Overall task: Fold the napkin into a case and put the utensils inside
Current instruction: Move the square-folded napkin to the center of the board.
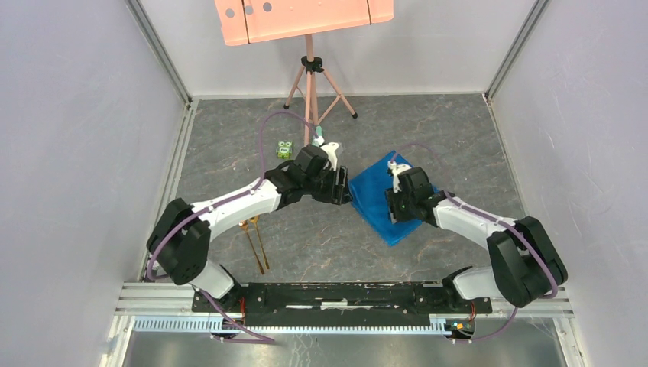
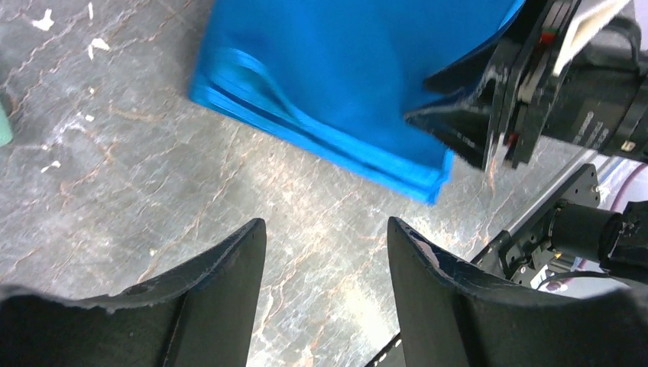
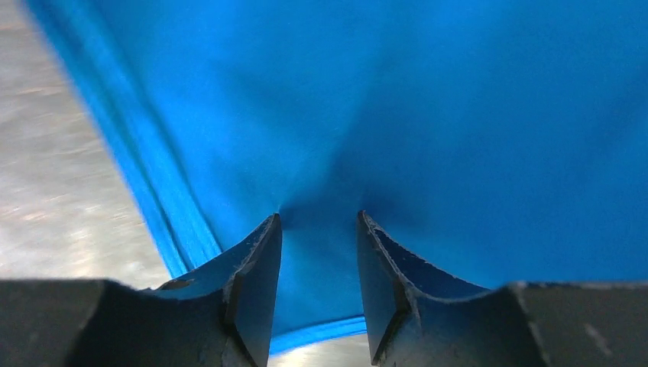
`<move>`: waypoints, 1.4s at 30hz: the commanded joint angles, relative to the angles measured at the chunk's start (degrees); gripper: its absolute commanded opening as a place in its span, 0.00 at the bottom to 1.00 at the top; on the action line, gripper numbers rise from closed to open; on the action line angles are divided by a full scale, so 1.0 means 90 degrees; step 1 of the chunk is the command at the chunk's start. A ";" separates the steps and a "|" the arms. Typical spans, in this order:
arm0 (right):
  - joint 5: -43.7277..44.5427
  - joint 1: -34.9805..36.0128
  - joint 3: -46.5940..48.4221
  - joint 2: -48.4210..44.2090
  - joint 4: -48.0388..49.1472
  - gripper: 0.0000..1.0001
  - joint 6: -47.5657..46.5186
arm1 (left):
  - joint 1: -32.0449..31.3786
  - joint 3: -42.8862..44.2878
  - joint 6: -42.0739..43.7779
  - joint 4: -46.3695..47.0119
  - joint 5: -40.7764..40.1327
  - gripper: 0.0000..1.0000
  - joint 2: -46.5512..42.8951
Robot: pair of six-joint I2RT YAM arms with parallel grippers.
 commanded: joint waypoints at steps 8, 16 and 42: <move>0.0595 -0.0383 0.0805 -0.0230 -0.0953 0.52 -0.0607 | -0.0317 0.1619 0.0274 -0.0227 -0.0851 0.66 0.1640; 0.1073 -0.0842 0.0481 -0.0051 -0.0530 0.48 -0.0469 | -0.0293 0.2491 0.0794 -0.0518 -0.1247 0.67 0.2721; 0.1668 0.0059 0.1936 0.1105 -0.0779 0.44 -0.1238 | -0.0568 -0.0652 -0.0417 0.0393 -0.1298 0.53 -0.0111</move>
